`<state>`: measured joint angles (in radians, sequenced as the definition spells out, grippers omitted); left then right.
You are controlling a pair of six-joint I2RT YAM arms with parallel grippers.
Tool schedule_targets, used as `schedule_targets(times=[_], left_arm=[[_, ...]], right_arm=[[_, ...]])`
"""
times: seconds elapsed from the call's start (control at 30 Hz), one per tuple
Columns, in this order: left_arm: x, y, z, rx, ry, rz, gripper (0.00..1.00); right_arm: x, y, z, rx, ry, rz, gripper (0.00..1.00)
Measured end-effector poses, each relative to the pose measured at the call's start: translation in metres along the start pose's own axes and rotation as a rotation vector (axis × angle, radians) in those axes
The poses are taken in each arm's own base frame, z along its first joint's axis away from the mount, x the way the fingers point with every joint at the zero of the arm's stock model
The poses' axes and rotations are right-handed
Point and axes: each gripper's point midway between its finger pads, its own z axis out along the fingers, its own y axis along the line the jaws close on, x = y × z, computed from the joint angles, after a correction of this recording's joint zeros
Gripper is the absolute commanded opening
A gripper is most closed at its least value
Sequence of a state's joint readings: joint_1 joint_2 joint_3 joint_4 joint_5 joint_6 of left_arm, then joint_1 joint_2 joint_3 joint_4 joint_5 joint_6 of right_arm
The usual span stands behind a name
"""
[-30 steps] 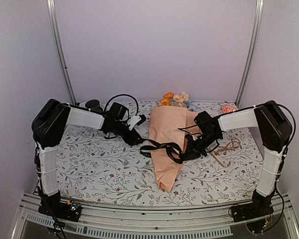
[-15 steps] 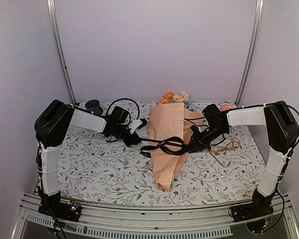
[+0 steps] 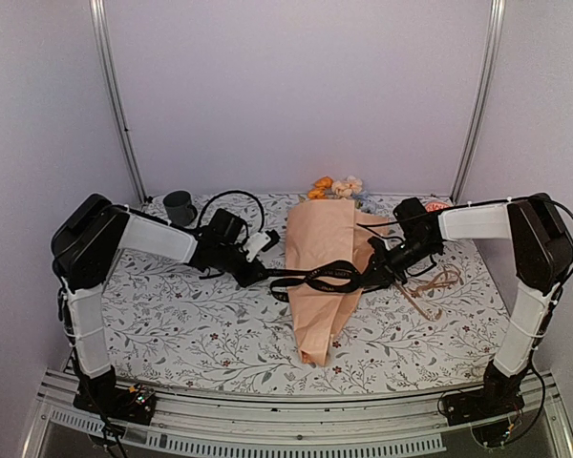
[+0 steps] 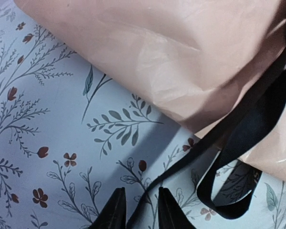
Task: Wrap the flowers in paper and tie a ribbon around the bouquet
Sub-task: Cross the ribbon over the folded bouquet.
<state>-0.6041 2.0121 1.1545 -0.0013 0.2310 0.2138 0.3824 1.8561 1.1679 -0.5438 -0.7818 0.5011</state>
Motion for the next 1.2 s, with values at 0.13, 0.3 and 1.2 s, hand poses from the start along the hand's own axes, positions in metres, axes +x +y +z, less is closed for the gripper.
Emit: schedule_targets(times=[0.13, 0.3, 1.2], left_arm=[[-0.010, -0.010, -0.015, -0.022, -0.022, 0.046, 0.51], [-0.054, -0.016, -0.047, -0.053, -0.145, 0.111, 0.61], [-0.094, -0.104, 0.044, 0.178, -0.190, 0.478, 0.06]], right_arm=[[-0.001, -0.002, -0.002, 0.001, -0.003, 0.009, 0.01], [-0.001, -0.002, -0.003, -0.001, 0.001, 0.012, 0.01], [0.000, 0.024, -0.025, -0.074, -0.029, -0.087, 0.42]])
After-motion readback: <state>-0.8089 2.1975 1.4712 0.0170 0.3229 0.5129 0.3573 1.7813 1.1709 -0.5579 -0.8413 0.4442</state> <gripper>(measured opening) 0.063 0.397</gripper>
